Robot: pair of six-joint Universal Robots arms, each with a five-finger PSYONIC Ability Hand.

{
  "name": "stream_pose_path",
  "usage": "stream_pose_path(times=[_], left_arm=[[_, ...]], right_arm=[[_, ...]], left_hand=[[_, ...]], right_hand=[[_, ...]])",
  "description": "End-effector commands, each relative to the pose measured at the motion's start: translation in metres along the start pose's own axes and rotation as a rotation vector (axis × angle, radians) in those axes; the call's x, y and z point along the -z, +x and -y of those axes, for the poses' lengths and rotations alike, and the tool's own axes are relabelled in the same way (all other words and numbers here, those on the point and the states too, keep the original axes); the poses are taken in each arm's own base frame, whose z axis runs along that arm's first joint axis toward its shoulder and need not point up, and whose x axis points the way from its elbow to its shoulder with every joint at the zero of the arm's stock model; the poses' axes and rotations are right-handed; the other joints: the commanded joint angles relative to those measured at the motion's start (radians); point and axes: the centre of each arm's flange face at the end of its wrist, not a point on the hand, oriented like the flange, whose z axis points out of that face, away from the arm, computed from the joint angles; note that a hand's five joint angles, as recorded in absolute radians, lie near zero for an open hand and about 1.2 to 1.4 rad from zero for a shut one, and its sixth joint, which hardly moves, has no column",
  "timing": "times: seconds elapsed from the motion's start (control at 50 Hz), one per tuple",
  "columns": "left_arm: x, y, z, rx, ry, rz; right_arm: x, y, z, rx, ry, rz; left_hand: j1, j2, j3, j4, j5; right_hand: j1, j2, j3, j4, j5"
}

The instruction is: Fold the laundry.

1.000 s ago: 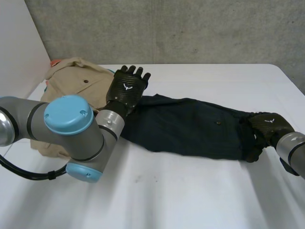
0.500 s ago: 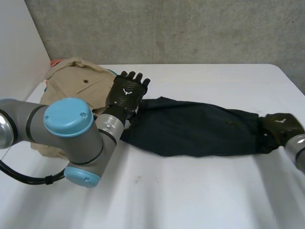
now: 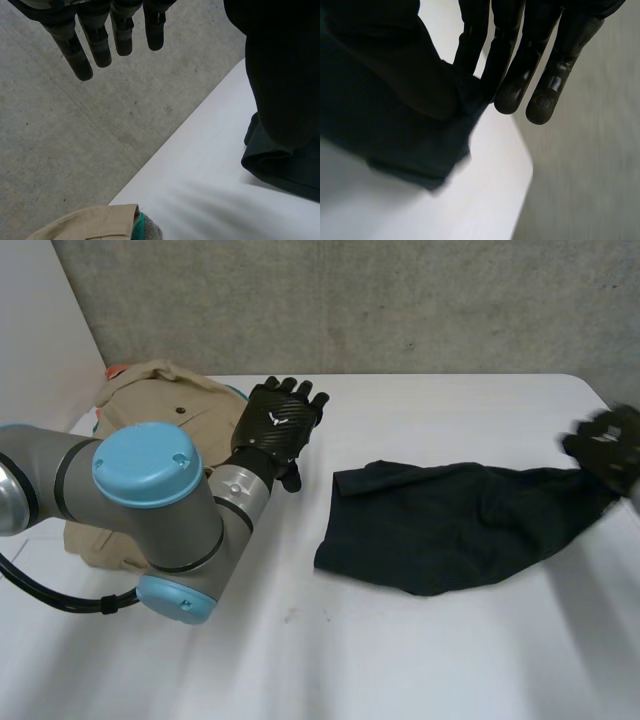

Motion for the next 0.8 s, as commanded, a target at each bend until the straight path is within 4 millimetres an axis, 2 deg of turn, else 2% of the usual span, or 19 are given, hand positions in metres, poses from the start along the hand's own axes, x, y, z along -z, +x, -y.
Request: stream_pose_path(times=[0.02, 0.04, 0.1, 0.12, 0.2, 0.22, 0.24, 0.26, 0.28, 0.32, 0.34, 0.4, 0.42, 0.48, 0.56, 0.58, 0.64, 0.7, 0.8], left_arm=[[0.009, -0.002, -0.003, 0.032, -0.027, 0.0], [0.01, -0.004, 0.0, 0.037, -0.023, 0.004], [0.016, -0.012, 0.005, 0.055, -0.025, 0.032], [0.017, -0.014, 0.005, 0.058, -0.027, 0.039], [0.017, -0.021, 0.004, 0.065, -0.038, 0.067], [0.017, -0.024, 0.003, 0.063, -0.04, 0.071], [0.017, -0.024, 0.003, 0.063, -0.04, 0.071], [0.016, -0.024, 0.003, 0.063, -0.039, 0.073], [0.015, -0.025, 0.004, 0.061, -0.033, 0.074], [0.012, -0.029, 0.008, 0.061, -0.019, 0.086], [0.011, -0.03, 0.01, 0.061, -0.012, 0.088], [0.004, -0.035, 0.02, 0.061, 0.023, 0.103], [0.002, -0.035, 0.022, 0.061, 0.032, 0.106], [-0.004, -0.035, 0.034, 0.063, 0.072, 0.109], [-0.011, -0.032, 0.046, 0.099, 0.12, 0.1], [-0.012, -0.029, 0.048, 0.112, 0.128, 0.092], [-0.015, -0.01, 0.052, 0.162, 0.128, 0.039], [-0.015, 0.01, 0.05, 0.185, 0.081, -0.02], [-0.016, 0.042, 0.026, 0.18, -0.046, -0.105]], right_arm=[[0.015, -0.076, 0.095, 0.093, 0.378, 0.192], [0.016, -0.101, 0.102, 0.11, 0.428, 0.254], [0.023, -0.143, 0.112, 0.139, 0.498, 0.363], [0.031, -0.171, 0.12, 0.169, 0.548, 0.431], [0.04, -0.203, 0.128, 0.187, 0.585, 0.502], [0.04, -0.205, 0.128, 0.185, 0.587, 0.503], [0.04, -0.205, 0.13, 0.18, 0.588, 0.503], [0.04, -0.205, 0.13, 0.17, 0.585, 0.504], [0.04, -0.204, 0.131, 0.141, 0.576, 0.506], [0.039, -0.202, 0.131, 0.087, 0.556, 0.508], [0.039, -0.2, 0.132, 0.053, 0.546, 0.51], [0.038, -0.168, 0.146, -0.167, 0.52, 0.466], [0.039, -0.149, 0.15, -0.3, 0.502, 0.444], [0.039, -0.121, 0.153, -0.488, 0.474, 0.4], [0.029, -0.081, 0.143, -0.691, 0.409, 0.308], [0.027, -0.064, 0.136, -0.736, 0.376, 0.261], [0.022, -0.042, 0.12, -0.765, 0.295, 0.207], [0.018, -0.039, 0.113, -0.776, 0.231, 0.214], [-0.007, -0.063, 0.091, -0.767, 0.051, 0.295]], left_hand=[[-0.015, -0.026, -0.033, -0.026, -0.044], [-0.012, -0.023, -0.03, -0.023, -0.041], [-0.012, -0.023, -0.03, -0.023, -0.041], [-0.015, -0.026, -0.033, -0.026, -0.044], [-0.015, -0.026, -0.033, -0.026, -0.044], [-0.015, -0.026, -0.033, -0.026, -0.044], [-0.018, -0.029, -0.036, -0.029, -0.047], [-0.018, -0.029, -0.036, -0.029, -0.047], [-0.018, -0.029, -0.036, -0.029, -0.047], [-0.015, -0.026, -0.033, -0.026, -0.044], [-0.015, -0.026, -0.033, -0.026, -0.044], [-0.015, -0.026, -0.033, -0.026, -0.044], [-0.015, -0.026, -0.033, -0.026, -0.044], [-0.012, -0.023, -0.03, -0.023, -0.041], [-0.003, -0.014, -0.021, -0.014, -0.032], [0.008, -0.003, -0.009, -0.003, -0.021], [0.011, 0.0, -0.006, 0.0, -0.017], [0.011, 0.0, -0.006, 0.0, -0.017], [0.011, 0.0, -0.006, 0.0, -0.017]], right_hand=[[0.434, 0.227, 0.209, 0.206, 0.241], [0.434, 0.227, 0.209, 0.206, 0.241], [0.434, 0.227, 0.209, 0.206, 0.241], [0.434, 0.227, 0.209, 0.206, 0.241], [0.434, 0.227, 0.209, 0.206, 0.241], [0.434, 0.227, 0.209, 0.206, 0.241], [0.371, 0.164, 0.146, 0.143, 0.178], [0.088, -0.119, -0.136, -0.14, -0.104], [-0.458, -0.665, -0.682, -0.686, -0.651], [-0.771, -0.978, -0.995, -0.999, -0.964], [-0.783, -0.991, -1.008, -1.011, -0.976], [-0.788, -0.995, -1.012, -1.016, -0.981], [-0.788, -0.995, -1.012, -1.016, -0.981], [-0.788, -0.995, -1.012, -1.016, -0.981], [-0.788, -0.995, -1.012, -1.016, -0.981], [-0.788, -0.995, -1.012, -1.016, -0.981], [-0.788, -0.995, -1.012, -1.016, -0.981], [-0.788, -0.995, -1.012, -1.016, -0.981], [-0.788, -0.995, -1.012, -1.016, -0.981]])
